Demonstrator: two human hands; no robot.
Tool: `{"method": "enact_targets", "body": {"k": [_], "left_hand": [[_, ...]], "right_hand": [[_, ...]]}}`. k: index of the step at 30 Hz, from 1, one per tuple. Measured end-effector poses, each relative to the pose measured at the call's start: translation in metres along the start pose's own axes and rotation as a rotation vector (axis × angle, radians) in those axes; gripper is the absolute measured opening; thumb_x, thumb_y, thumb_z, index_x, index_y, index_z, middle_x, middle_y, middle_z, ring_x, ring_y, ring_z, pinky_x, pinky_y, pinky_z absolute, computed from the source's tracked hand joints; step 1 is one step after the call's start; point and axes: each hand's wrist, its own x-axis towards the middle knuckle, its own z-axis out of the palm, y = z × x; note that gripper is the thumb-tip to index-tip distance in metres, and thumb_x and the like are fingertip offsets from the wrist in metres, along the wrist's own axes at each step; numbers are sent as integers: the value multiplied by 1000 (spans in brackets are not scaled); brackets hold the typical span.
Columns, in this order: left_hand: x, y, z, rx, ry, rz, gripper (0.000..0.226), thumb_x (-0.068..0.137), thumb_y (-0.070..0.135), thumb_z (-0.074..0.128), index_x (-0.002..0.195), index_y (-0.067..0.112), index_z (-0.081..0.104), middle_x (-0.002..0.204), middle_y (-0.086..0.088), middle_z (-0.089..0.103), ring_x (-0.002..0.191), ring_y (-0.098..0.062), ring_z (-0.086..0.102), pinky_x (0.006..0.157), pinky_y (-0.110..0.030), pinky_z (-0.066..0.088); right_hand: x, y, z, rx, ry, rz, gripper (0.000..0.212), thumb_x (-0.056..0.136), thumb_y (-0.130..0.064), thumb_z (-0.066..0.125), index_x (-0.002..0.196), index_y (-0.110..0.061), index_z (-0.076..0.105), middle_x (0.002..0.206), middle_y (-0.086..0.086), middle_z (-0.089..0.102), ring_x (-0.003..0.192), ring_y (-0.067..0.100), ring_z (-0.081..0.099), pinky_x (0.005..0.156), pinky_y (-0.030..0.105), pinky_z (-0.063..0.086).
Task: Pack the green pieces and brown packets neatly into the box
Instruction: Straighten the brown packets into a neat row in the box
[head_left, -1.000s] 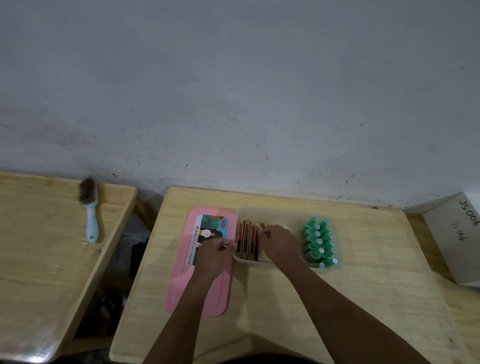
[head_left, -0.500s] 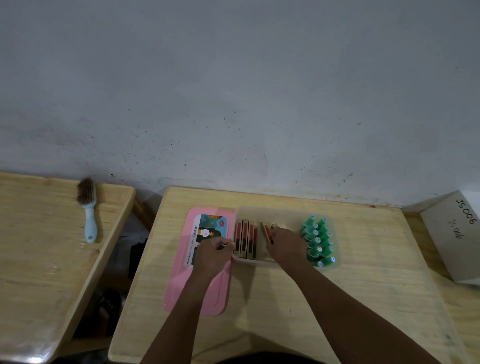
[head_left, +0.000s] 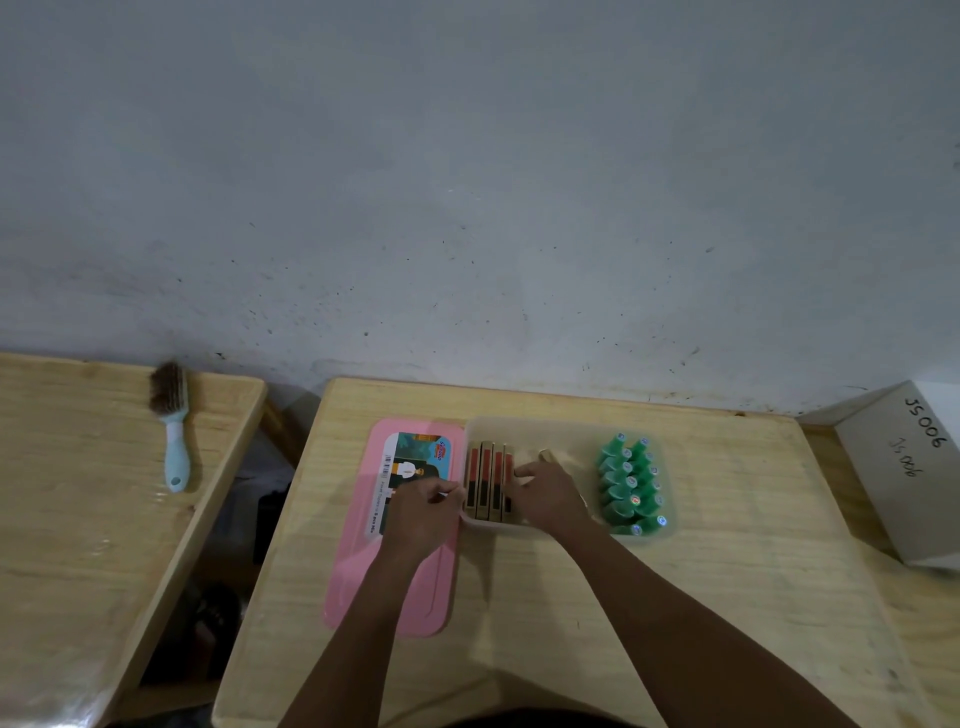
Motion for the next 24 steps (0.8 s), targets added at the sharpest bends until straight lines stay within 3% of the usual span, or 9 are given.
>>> {"method": "enact_targets", "body": {"k": [4,9,12,16,20,22,24], "left_hand": [[0,-1,0,-11,-8,5,18,90,24,61,103,14,68,105,-7,70,96,-23,67,88,-43,55],[2,-2,-1,-15,-9,16,18,90,23,60,103,12,68,102,-9,71,93,-22,68,87,-41,55],[2,-3,0,4,-9,28,20,91,24,60,104,11,68,102,-8,71,93,-22,67,86,-38,55],[2,-2,0,-7,3,35,19,90,21,61,103,10,69,100,-9,72,87,-21,68,83,-37,55],[1,-1,0,0,9,44,19,91,21,60,103,10,69,97,-8,72,83,-17,68,81,-33,55],[2,-3,1,-8,10,41,18,90,22,60,102,11,69,98,-8,72,87,-18,68,80,-32,55],[2,-3,1,-11,6,35,17,90,23,60,101,12,68,99,-8,71,87,-18,68,76,-28,53]], "right_hand": [[0,0,-6,-106,-40,-52,29,92,-29,51,111,-25,72,117,3,71,109,19,63,90,32,50],[-1,8,-28,-364,245,6,30,92,-29,50,118,-26,64,116,-1,65,104,22,63,78,32,48],[-1,9,-27,-574,194,26,30,88,-31,54,116,-19,57,112,4,61,102,25,62,70,32,42],[2,12,-20,-636,97,45,30,88,-28,55,118,-21,53,114,4,63,105,26,61,74,33,45],[6,14,-18,-500,63,36,29,89,-35,57,117,-26,56,109,2,68,98,23,66,77,34,51],[8,15,-21,-267,51,41,26,87,-44,57,108,-28,59,97,-1,71,87,20,68,75,33,54],[9,13,-24,-6,60,33,18,87,-38,60,96,-23,64,88,1,70,77,18,66,73,33,54]]}}
